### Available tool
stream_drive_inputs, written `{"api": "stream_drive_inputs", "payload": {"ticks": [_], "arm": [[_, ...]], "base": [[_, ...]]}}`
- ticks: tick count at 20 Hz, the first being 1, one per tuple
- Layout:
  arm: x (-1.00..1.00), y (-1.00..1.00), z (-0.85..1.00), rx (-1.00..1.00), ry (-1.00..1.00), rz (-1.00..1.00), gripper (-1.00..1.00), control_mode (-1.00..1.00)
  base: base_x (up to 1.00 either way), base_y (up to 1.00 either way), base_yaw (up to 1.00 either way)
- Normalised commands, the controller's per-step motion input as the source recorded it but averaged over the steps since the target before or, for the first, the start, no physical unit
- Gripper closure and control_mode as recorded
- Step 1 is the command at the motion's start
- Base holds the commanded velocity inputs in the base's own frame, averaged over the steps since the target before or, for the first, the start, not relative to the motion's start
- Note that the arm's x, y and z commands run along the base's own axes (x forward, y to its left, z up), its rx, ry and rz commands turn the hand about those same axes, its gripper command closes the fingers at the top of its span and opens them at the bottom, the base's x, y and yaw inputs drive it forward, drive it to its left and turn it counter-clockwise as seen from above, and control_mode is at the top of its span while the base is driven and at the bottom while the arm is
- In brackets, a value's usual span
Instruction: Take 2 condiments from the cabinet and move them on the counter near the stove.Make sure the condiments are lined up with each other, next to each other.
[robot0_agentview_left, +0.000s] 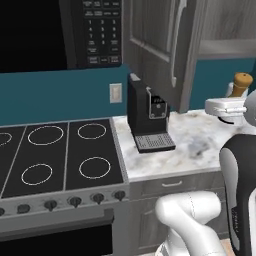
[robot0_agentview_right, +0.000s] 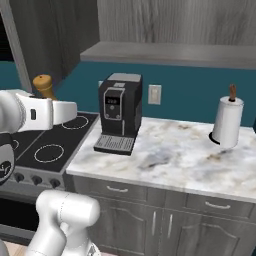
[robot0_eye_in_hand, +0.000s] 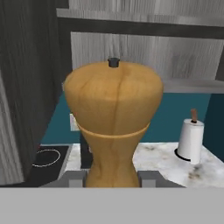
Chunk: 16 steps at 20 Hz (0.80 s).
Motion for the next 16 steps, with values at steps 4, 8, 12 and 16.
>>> {"api": "stream_drive_inputs", "payload": {"ticks": [4, 8, 12, 16], "arm": [[0.00, 0.00, 0.00, 0.00, 0.00, 0.00, 1.00, 1.00], [0.00, 0.00, 0.00, 0.00, 0.00, 0.00, 1.00, 1.00], [0.00, 0.00, 0.00, 0.00, 0.00, 0.00, 1.00, 1.00], [0.00, 0.00, 0.00, 0.00, 0.00, 0.00, 1.00, 1.00]], "base": [[-0.27, 0.51, 0.00], [-0.26, 0.54, 0.00], [-0.26, 0.61, 0.00], [-0.20, 0.80, 0.00]]}}
